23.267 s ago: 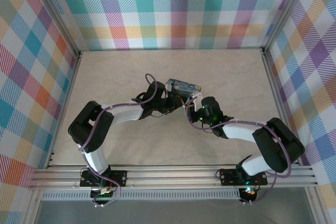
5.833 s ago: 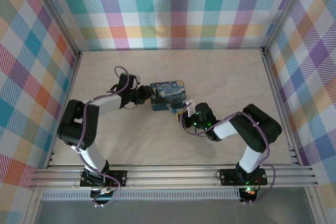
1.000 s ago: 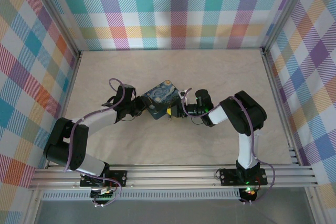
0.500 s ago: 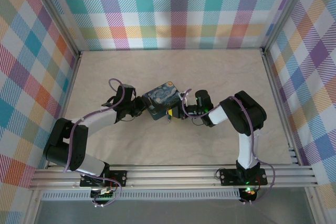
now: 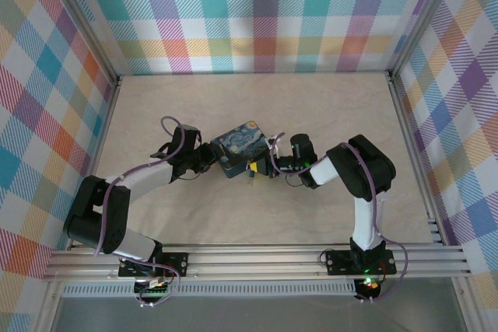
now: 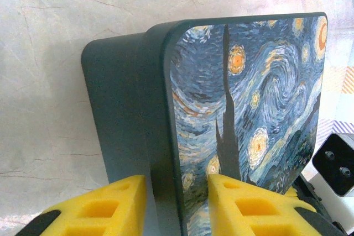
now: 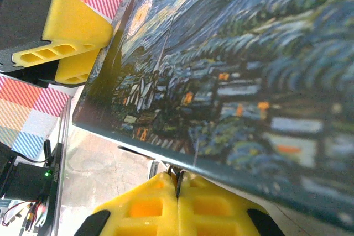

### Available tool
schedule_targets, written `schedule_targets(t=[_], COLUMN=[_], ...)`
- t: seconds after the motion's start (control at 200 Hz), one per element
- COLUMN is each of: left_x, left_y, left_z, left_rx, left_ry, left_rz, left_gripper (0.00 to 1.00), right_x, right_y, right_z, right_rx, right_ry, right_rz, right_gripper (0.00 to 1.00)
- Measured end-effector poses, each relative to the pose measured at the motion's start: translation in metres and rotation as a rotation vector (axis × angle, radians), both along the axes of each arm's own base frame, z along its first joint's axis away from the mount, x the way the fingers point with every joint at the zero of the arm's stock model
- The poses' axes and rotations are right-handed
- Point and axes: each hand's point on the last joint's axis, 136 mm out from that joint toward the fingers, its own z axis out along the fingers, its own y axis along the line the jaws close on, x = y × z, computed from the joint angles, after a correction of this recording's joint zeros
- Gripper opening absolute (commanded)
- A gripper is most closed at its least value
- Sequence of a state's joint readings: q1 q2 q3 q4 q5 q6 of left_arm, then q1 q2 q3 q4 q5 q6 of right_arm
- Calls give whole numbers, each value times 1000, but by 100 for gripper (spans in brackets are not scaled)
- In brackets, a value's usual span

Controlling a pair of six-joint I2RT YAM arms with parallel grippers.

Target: Unlock a padlock with a key

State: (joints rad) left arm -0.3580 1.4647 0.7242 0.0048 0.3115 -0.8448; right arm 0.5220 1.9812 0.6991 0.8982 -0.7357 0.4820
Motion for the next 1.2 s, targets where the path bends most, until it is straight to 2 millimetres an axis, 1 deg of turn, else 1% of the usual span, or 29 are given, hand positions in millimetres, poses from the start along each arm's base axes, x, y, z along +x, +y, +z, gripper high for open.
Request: schedule_targets(t=[0.29, 0.795, 1.005, 1.095, 1.2], left_x=[0, -1, -2, -2, -3], left_y=[0, 2, 2, 2, 2], left_z=[0, 0, 0, 0, -1], left_rx=[1, 13, 16, 18, 21], left_ry=[1, -2, -1, -2, 3], left_rz=[0, -1, -3, -5, -6], left_gripper=[34, 34, 34, 38, 40], right_x=[1, 10, 14, 15, 18], right_y=[-2, -12, -12, -13, -15], right_z=[0, -3, 0, 2, 3], right_rx=[2, 14, 28, 36, 44], right_ry=[-10, 40, 48, 52, 62], right_rz=[-26, -138, -163, -177, -203], right_gripper=[1, 0, 0, 0, 0])
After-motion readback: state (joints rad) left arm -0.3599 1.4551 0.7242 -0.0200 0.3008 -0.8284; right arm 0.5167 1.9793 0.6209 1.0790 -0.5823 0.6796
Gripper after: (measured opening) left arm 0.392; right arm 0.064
